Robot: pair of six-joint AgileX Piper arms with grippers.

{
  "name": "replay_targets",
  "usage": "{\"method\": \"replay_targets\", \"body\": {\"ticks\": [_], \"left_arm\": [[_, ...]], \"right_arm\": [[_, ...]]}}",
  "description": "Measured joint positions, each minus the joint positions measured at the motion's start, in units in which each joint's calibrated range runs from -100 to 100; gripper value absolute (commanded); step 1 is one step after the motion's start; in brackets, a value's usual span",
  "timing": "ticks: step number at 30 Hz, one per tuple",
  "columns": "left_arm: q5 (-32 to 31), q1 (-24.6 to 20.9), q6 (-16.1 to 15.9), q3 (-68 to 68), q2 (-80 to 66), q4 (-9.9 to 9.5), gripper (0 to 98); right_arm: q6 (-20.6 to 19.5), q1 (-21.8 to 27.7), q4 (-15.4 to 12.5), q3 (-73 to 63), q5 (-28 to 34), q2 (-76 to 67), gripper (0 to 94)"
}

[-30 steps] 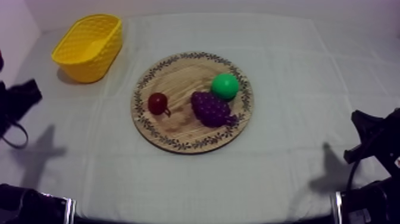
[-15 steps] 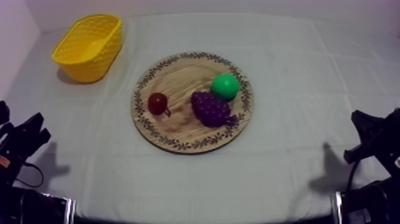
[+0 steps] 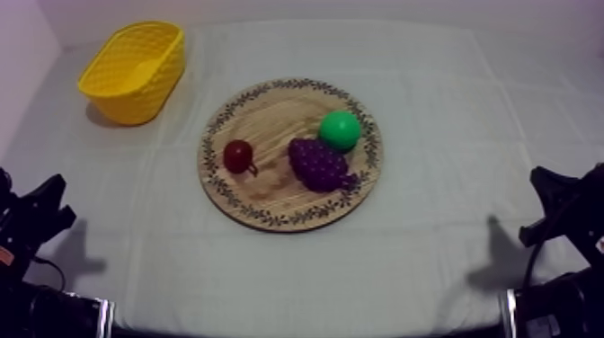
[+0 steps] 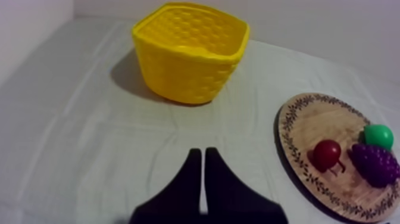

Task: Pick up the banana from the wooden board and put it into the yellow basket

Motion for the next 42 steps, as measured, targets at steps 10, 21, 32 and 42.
{"method": "replay_targets", "body": {"ticks": [10, 21, 32, 42], "left_arm": [[0.4, 1.6, 1.1, -0.2, -0.3, 0.0, 0.1], [0.4, 1.6, 3.5, -0.2, -0.3, 0.0, 0.1], [0.4, 1.6, 3.5, -0.2, -0.3, 0.0, 0.1], [0.4, 1.6, 3.5, -0.2, -0.3, -0.04, 0.1]], "right_arm": [[0.0, 0.0, 0.0, 0.0, -0.2, 0.0, 0.2], [0.0, 0.0, 0.0, 0.0, -0.2, 0.0, 0.2], [0.0, 0.0, 0.0, 0.0, -0.2, 0.0, 0.2], [0.0, 0.0, 0.0, 0.0, -0.2, 0.0, 0.2]]}}
